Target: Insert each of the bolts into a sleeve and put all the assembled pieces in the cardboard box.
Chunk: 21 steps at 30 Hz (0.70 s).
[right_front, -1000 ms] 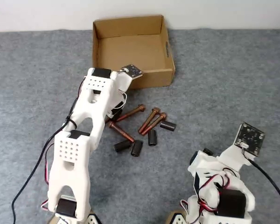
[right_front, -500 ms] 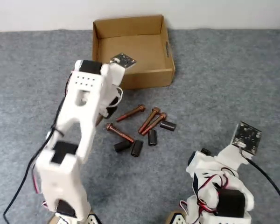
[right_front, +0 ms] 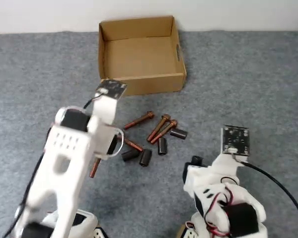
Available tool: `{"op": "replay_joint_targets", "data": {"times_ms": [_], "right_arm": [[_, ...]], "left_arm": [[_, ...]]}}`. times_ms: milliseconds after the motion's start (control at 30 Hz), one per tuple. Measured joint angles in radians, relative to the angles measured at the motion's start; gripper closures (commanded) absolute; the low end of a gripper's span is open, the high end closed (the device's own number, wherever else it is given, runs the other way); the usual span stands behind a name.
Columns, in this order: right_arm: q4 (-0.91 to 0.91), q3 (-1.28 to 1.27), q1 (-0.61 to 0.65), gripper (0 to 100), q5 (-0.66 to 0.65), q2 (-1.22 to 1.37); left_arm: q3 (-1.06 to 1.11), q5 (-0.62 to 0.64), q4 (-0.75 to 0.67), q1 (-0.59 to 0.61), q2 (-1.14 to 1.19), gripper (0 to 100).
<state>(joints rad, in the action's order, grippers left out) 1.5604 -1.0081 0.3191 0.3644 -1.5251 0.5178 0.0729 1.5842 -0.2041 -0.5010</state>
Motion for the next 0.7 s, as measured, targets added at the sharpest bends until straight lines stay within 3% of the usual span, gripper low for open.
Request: {"op": "replay_joint_targets", "data": {"times_ms": [233, 400, 533, 700], "right_arm": [[0.0, 0.071, 0.147, 99.1, -0.092, -0.002], [-0.008, 0.083, 0.25, 99.1, -0.135, -0.002], [-0.106, 0.083, 0.334, 99.1, -0.164, 0.003], [-0.256, 0.074, 0.443, 99.1, -0.259, 0.003]], "left_arm": [[0.275, 0.115, -0.232, -0.006, -0.491, 100], [0.348, 0.244, -0.33, -0.006, -0.784, 100], [0.407, 0.339, -0.445, -0.015, -0.991, 100], [0.522, 0.374, -0.582, -0.12, -1.208, 100]]}}
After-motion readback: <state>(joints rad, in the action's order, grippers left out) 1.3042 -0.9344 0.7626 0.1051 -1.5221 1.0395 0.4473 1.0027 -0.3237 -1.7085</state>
